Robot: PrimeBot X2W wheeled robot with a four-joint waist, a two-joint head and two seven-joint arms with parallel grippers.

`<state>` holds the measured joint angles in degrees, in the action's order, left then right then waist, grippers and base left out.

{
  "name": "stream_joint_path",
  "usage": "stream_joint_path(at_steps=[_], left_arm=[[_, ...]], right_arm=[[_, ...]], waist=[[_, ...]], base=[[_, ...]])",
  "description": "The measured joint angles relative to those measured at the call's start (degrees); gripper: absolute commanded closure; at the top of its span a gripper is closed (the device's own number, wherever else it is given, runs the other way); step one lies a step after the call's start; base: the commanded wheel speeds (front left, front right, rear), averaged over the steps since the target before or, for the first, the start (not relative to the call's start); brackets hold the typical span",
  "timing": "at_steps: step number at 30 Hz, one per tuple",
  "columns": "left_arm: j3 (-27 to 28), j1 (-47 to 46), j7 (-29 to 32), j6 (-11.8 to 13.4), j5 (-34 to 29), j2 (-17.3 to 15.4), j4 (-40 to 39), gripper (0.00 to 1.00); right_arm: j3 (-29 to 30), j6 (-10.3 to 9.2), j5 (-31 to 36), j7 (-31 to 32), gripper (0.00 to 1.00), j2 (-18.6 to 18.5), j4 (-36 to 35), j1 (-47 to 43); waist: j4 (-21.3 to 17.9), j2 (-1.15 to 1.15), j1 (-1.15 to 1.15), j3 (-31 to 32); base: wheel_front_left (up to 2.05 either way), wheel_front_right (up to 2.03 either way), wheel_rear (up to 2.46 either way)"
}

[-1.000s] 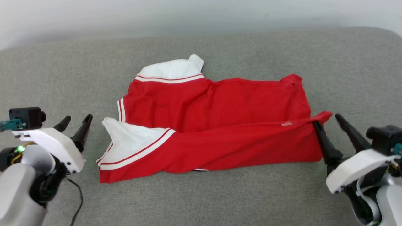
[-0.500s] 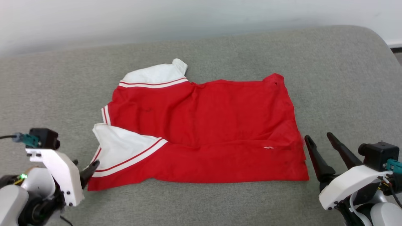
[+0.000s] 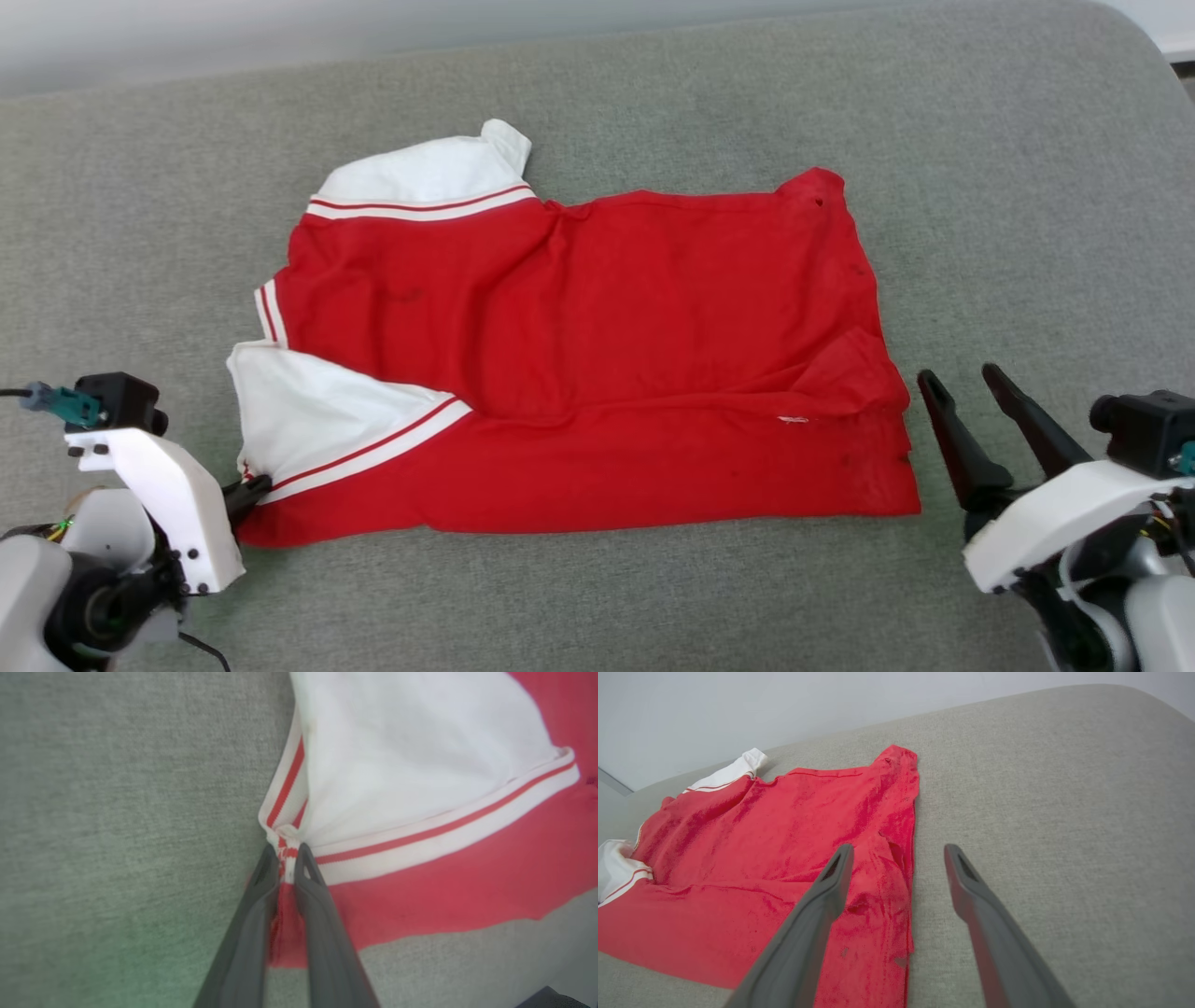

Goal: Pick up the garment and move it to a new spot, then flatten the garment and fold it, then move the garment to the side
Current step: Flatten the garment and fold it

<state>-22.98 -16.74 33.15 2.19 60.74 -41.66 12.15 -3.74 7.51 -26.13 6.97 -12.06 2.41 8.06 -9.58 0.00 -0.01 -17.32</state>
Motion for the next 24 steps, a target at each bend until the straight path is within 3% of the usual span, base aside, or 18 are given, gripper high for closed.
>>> stream_joint_path(at_steps=[9, 15, 20, 21, 22, 23, 24], left_arm=[[1.15, 2.46, -7.38, 1.75, -3.49, 0.58, -9.11, 1.00], [1.01, 2.85, -9.15, 3.61, -5.77, 0.62, -16.21, 1.00], [0.58, 2.86, -9.65, 3.88, -6.01, 1.43, -16.70, 1.00], [0.42, 2.87, -9.67, 3.87, -6.00, 1.75, -16.57, 1.00], [0.24, 2.88, -9.73, 3.86, -5.99, 2.05, -16.38, 1.00], [0.07, 2.89, -9.73, 3.86, -5.92, 2.26, -16.17, 1.00], [0.02, 2.92, -9.90, 3.79, -5.79, 2.43, -15.90, 1.00]], right_arm=[[2.60, 0.00, -3.44, 17.86, 0.00, -4.81, -0.07, -1.66], [0.38, 0.00, -3.86, 30.08, 0.00, -5.73, 3.35, 0.48], [-1.96, -0.13, -4.10, 32.70, 0.00, -5.77, 7.14, 3.83], [-2.50, -0.16, -4.11, 33.01, 0.45, -6.00, 7.76, 4.33], [-2.97, -0.22, -4.28, 33.43, 0.75, -6.23, 8.34, 4.82], [-3.23, -0.32, -4.69, 33.44, 1.00, -6.43, 8.73, 5.11], [-3.43, -0.40, -4.91, 33.39, 1.00, -6.48, 9.01, 5.38]], waist=[[3.10, 0.00, 0.01, 1.68], [6.04, 0.00, 0.01, 0.18], [7.47, 0.00, 0.01, -1.29], [7.70, 0.00, 0.01, -1.44], [7.89, 0.00, 0.00, -1.54], [8.06, 0.00, 0.00, -1.58], [8.15, 0.00, 0.01, -1.54]], base=[[0.00, 0.00, 0.00], [0.00, 0.00, 0.00], [0.00, 0.00, 0.00], [0.00, 0.00, 0.00], [0.00, 0.00, 0.00], [0.00, 0.00, 0.00], [0.00, 0.00, 0.00]])
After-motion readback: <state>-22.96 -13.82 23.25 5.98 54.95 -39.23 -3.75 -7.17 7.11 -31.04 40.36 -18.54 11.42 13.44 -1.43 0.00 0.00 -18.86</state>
